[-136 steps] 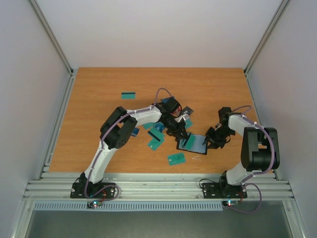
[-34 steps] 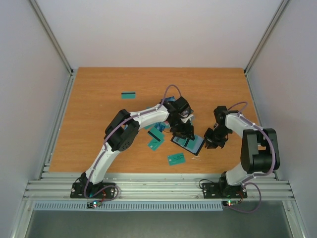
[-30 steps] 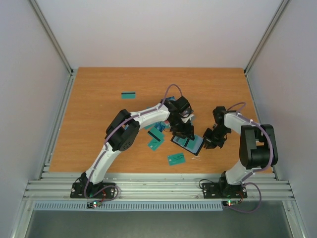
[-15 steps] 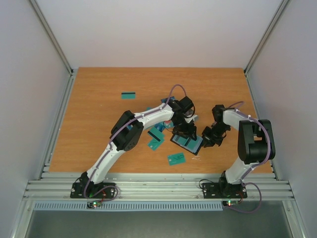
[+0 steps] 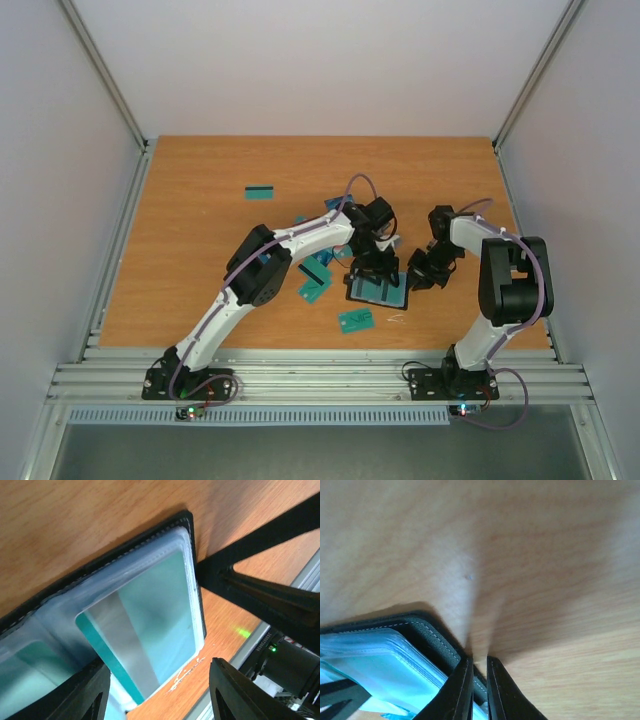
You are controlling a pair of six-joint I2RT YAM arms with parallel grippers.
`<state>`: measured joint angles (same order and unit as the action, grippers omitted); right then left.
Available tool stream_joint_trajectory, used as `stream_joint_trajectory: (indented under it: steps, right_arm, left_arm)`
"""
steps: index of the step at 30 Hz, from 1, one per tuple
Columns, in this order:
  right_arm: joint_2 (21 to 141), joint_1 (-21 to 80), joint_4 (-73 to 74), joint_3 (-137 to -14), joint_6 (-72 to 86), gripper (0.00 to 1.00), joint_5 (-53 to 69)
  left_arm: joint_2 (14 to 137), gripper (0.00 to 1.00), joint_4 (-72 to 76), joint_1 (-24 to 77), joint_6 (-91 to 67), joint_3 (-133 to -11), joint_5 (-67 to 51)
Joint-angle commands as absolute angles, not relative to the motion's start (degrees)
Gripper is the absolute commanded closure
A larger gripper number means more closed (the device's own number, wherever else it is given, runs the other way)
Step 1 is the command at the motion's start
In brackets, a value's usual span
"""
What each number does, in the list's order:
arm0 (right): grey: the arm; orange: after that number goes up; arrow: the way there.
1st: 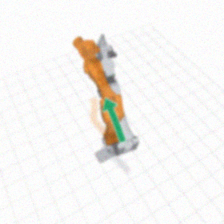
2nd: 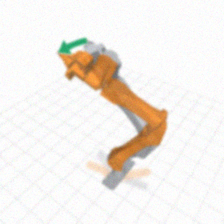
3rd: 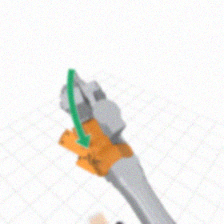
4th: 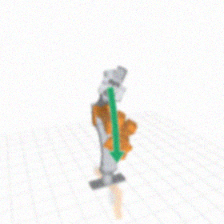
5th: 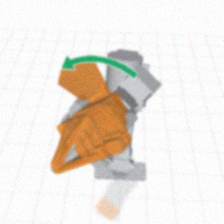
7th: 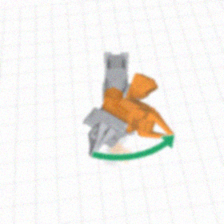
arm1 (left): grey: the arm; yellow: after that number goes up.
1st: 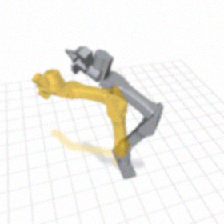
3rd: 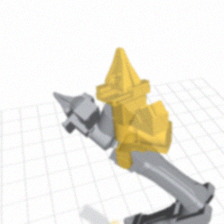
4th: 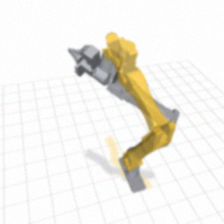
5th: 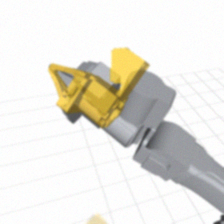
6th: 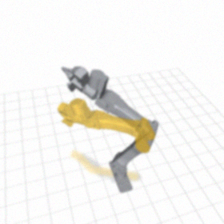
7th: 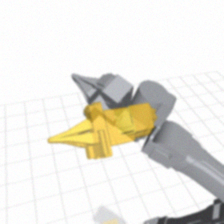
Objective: Put the credit cards into the card holder
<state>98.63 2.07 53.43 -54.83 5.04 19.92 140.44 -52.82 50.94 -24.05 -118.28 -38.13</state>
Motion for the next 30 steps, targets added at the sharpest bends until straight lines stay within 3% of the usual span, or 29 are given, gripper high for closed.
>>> stream_joint_trajectory:
  steps: [1, 6, 11, 18, 23, 30]
  right_arm:
    - [98.79, 0.83, 50.48, -56.49, 2.94, 0.88, 19.43]
    - [96.11, -1.18, 52.37, -56.63, 1.44, 0.87, 20.49]
    - [91.48, -1.25, 53.61, -56.25, 0.95, 0.79, 24.15]
    - [88.18, -1.22, 49.04, -51.76, -1.37, 0.67, 36.1]
    - [89.73, -1.23, 47.51, -50.19, -1.52, 0.64, 37.34]
    - [90.78, -1.24, 47.9, -49.91, -2.11, 0.59, 35.43]
  left_arm:
    - [139.43, 0.45, -53.24, 52.03, -27.62, -117.64, -41.49]
    - [137.32, 0.42, -54.2, 51.8, -28.42, -117.62, -41.52]
    - [133.0, 0.41, -55.01, 50.29, -26.72, -114.18, -38.11]
    - [130.09, 0.75, -52.89, 49.43, -23.83, -109.19, -37.2]
    - [132.23, 0.98, -50.64, 49.61, -23.66, -109.91, -38.91]
    - [135.41, 1.0, -50.01, 50.14, -23.7, -112.06, -39.3]
